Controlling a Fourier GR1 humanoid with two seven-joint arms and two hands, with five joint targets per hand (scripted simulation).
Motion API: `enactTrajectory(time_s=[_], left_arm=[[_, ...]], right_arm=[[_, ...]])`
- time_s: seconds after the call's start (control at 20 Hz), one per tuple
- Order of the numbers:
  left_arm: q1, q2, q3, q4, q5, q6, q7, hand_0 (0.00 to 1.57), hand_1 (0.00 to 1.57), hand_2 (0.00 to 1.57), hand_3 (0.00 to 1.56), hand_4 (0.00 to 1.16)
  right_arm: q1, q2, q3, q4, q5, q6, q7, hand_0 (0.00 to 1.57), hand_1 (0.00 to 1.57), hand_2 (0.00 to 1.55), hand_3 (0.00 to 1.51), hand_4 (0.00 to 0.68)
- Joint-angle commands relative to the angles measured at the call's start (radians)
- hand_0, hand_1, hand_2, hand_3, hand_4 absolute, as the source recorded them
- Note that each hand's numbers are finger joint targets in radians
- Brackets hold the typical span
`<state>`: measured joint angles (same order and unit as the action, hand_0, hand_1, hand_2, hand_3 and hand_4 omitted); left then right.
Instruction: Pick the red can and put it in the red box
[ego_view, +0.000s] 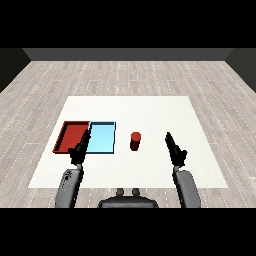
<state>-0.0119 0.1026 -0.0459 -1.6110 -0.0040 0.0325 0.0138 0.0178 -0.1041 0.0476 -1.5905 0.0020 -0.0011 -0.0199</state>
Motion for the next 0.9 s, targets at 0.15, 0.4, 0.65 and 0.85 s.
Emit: enactTrajectory(time_s=[0.15, 0.4, 0.65, 0.85], left_arm=[[-0.003, -0.014, 0.032, 0.014, 0.019, -0.029, 0.016, 0.00, 0.00, 0.00, 0.00, 0.00], [-0.005, -0.037, 0.054, -0.107, 0.047, -0.037, -0.279, 0.00, 0.00, 0.00, 0.00, 0.00], [-0.011, -0.058, 0.057, -0.047, 0.047, -0.049, -0.368, 0.00, 0.00, 0.00, 0.00, 0.00], [-0.028, -0.024, 0.119, 0.059, 0.069, -0.091, -0.468, 0.00, 0.00, 0.00, 0.00, 0.00]], right_arm=[[-0.023, -0.033, -0.099, 0.048, -0.071, 0.078, -0.003, 0.00, 0.00, 0.00, 0.00, 0.000], [-0.038, -0.027, -0.138, -0.005, -0.137, 0.141, -0.282, 0.00, 0.00, 0.00, 0.00, 0.000], [-0.036, -0.040, -0.155, 0.022, -0.149, 0.180, -0.318, 0.00, 0.00, 0.00, 0.00, 0.000], [-0.028, -0.015, -0.142, 0.082, -0.112, 0.185, -0.406, 0.00, 0.00, 0.00, 0.00, 0.000]])
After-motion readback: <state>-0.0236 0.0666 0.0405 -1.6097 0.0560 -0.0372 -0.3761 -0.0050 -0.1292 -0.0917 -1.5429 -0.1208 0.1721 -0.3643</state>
